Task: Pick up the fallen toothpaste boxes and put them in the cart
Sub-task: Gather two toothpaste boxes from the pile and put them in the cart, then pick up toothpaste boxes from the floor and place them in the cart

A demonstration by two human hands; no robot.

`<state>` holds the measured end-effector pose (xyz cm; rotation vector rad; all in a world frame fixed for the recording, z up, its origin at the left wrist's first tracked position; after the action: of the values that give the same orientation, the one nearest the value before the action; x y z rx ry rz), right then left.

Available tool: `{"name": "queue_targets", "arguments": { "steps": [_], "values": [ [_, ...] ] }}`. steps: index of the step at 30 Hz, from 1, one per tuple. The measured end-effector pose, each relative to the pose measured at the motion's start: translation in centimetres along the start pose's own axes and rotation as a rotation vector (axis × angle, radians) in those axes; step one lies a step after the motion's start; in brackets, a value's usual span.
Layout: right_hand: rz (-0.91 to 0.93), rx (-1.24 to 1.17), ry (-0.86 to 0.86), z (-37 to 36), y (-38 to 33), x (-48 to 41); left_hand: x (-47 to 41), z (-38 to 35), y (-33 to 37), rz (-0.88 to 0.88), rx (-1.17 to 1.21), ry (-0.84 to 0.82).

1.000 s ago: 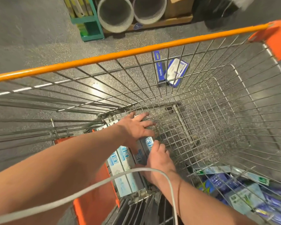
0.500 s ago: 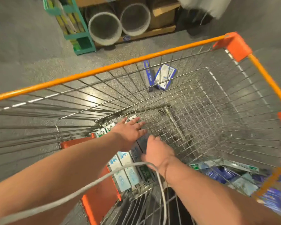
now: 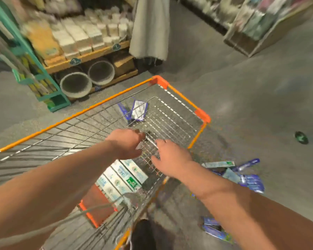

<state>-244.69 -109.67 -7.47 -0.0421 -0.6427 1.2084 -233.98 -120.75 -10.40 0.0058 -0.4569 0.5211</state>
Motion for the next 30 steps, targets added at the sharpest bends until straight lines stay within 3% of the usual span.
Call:
{"name": "queue_targets", "arguments": {
  "steps": [6, 13, 21, 30],
  "values": [
    [-0.048, -0.083, 0.187, 5.0, 6.6, 12.2, 3.9, 9.3, 10.5, -0.066, -0.104, 0.111],
    [-0.104, -0.075, 0.319, 6.9, 17.1, 29.5, 8.6, 15.5, 28.9, -0.164, -0.197, 0.198],
    [-0.341, -0.153, 0.360, 5.5, 30.5, 43.5, 9.3, 16.9, 47.6, -0.389, -0.267, 0.230],
    [-0.596, -0.272, 0.397, 2.3, 40.9, 52.1, 5.1, 15.7, 60.7, -0.641, -0.282, 0.218]
  ]
}}
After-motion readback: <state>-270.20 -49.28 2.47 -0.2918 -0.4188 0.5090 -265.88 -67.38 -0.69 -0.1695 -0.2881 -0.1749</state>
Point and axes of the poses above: each hand's wrist, its own x-axis away from the middle knuckle, its own z-axis out of the back of the hand, y = z × x, the point moved 5 cm from there along -x, towards the middle knuckle, and after that the axes turned 9 degrees about -x, right-handed, at the moved point
